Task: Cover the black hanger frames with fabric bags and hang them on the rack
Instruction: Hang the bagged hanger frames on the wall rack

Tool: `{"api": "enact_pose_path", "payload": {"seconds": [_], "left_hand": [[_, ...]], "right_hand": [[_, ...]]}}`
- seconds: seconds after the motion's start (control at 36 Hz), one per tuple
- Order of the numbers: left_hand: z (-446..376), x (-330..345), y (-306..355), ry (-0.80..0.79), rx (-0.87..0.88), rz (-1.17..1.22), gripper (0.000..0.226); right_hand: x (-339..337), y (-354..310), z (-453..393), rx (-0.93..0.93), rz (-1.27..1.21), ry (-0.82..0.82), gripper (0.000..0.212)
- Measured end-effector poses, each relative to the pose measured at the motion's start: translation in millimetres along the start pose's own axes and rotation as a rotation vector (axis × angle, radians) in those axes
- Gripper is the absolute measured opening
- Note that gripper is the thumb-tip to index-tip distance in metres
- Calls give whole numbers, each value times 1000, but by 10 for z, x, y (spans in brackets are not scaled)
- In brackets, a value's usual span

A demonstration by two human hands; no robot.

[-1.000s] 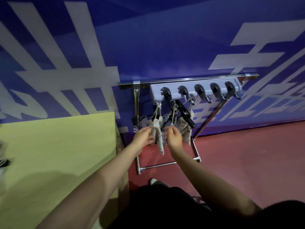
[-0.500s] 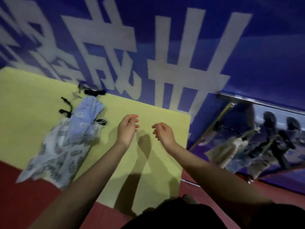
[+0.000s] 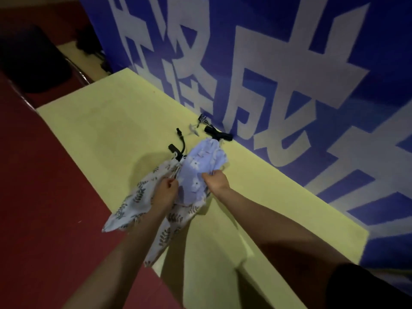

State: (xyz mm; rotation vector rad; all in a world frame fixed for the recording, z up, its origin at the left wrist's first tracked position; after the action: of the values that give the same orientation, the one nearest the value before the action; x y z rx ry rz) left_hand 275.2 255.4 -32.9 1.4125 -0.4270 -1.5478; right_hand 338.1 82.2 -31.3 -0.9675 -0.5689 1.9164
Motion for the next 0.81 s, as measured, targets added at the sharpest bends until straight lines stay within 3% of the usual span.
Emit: {"api": "enact_pose_path", "payload": {"seconds": [0.08,0.19,0.22,0.31,0.33,0.44,0.56,0.67,0.81], "left_hand": [[-167,160,-49,-56,-116,57,29],[-460,316,-105,-97,-223,208,23],[-562,369,-190,-102,-249,239,19],[-629,416,-155,-77,-297,291,32],[-623,417,-97,-43,-296,285,40],[-536,547,205,-32,-187,67,55],[-413,674,409,78,-84,39,56],[-216,671,464,143,29,97,42],[119,640,531,58,165,188,36]], "right_hand": [[163,24,-234,45,-8,8,34],[240,94,-497,114,-189,116,80],[228,108,-539,141,-228,120,80],[179,107,-623,209,-243,7,40],[162,115,-658,229,-241,-22,42],[129,119,-740,223,-196,-84,37],[61,165,-667,159,-207,-22,52],[-34,242,-540,51,-499,-10,39],[-189,11,-395,-44,-928,-233,65]]}}
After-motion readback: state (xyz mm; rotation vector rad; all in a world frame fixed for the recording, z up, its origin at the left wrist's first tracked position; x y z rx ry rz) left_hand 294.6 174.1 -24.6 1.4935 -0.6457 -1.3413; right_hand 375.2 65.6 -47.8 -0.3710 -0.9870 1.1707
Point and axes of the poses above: each hand's wrist, its own z-axis away from the middle knuckle, its own x-axis out of the palm, y = z × x, the point moved 7 cm from there along -z, towards the middle knuckle, and after that the axes turned 5 degrees about x, right-handed, at the moved point
